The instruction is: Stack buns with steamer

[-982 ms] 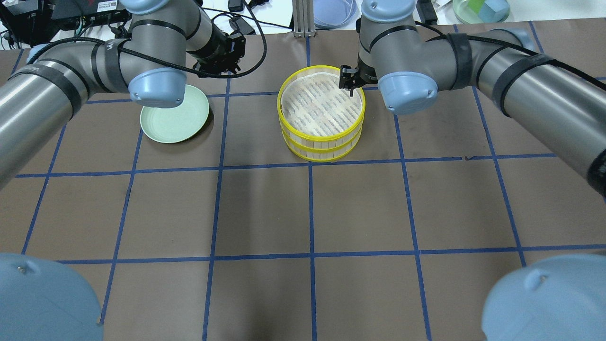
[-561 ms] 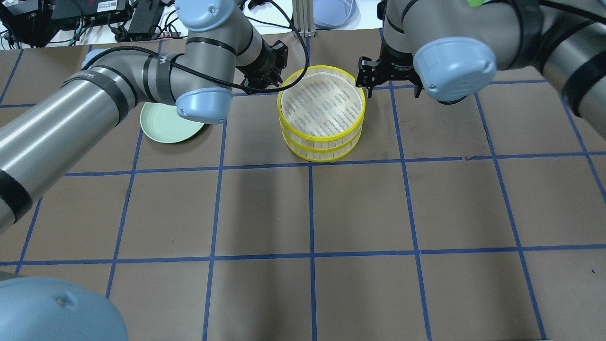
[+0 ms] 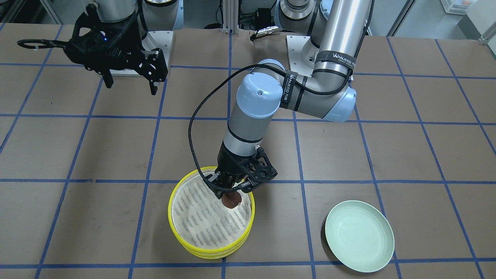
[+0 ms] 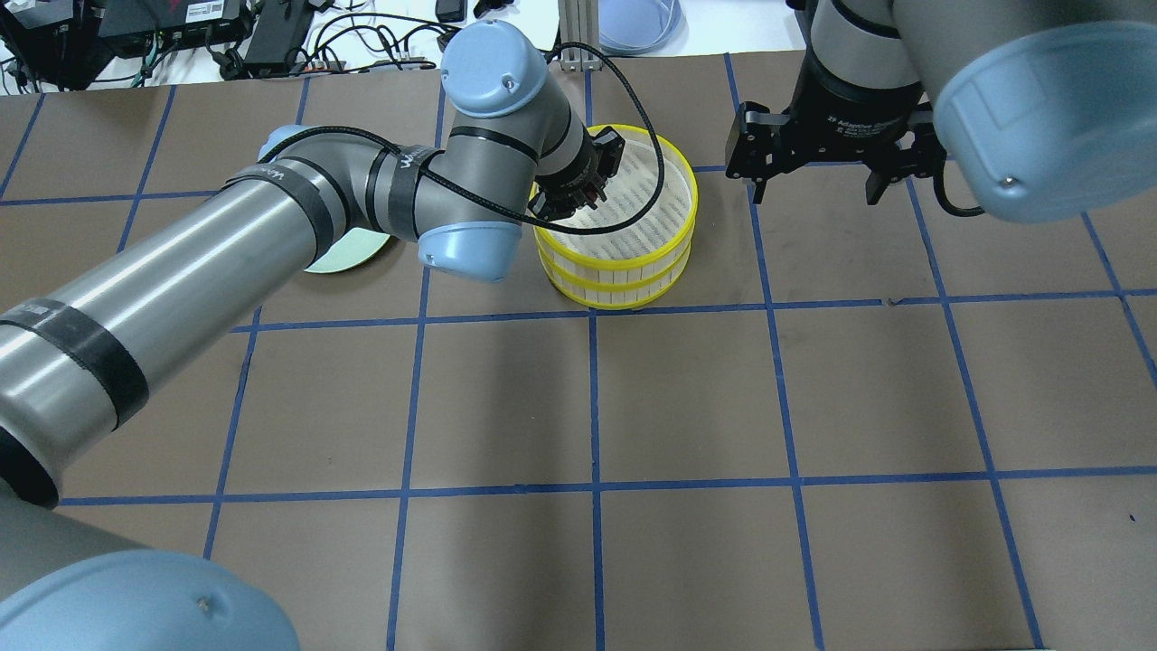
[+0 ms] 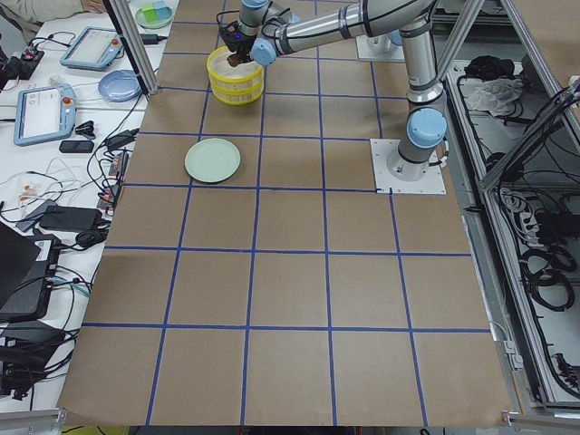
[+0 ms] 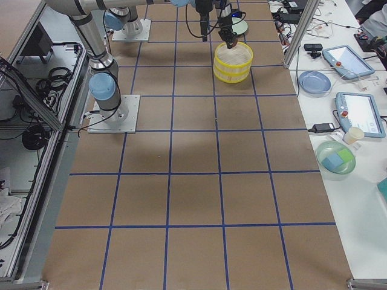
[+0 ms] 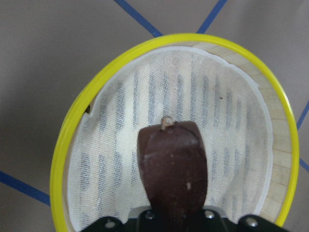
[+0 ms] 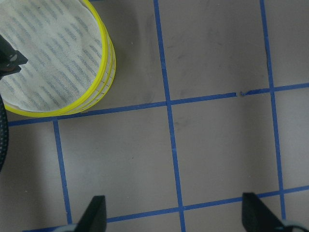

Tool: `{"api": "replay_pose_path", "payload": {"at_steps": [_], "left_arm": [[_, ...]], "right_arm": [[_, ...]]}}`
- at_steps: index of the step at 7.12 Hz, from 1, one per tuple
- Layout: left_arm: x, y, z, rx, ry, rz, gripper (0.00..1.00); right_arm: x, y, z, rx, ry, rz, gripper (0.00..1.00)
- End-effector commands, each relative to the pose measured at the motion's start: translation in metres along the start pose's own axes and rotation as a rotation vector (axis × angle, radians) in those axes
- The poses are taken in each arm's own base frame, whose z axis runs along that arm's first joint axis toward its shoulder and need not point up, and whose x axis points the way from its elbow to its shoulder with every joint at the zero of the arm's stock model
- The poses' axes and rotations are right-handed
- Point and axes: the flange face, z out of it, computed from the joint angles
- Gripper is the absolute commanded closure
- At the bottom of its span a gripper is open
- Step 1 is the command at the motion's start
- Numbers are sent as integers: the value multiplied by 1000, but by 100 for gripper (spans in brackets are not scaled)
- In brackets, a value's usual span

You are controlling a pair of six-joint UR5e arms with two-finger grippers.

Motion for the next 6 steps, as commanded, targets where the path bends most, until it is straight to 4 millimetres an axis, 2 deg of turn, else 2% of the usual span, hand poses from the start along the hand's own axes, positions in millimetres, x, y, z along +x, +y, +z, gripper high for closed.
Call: {"api": "replay_pose_path", "payload": {"at_steps": [1, 2, 3, 4, 6], "left_arm": [[0, 0, 4, 6, 11, 12, 0], [-3, -5, 3, 13, 5, 27, 0], [-9, -23, -1, 29, 5, 48, 0], [-20, -53, -17, 59, 11, 92, 0], [-39, -92, -38, 68, -21, 187, 0]], "right_arm": [[1, 3, -2, -5, 2, -5, 0], [2, 2, -2, 1, 3, -8, 0], [2, 0, -3, 8, -1, -3, 0], [10, -6, -3, 17, -7, 15, 0], [22, -11, -3, 22, -2, 23, 0]]}}
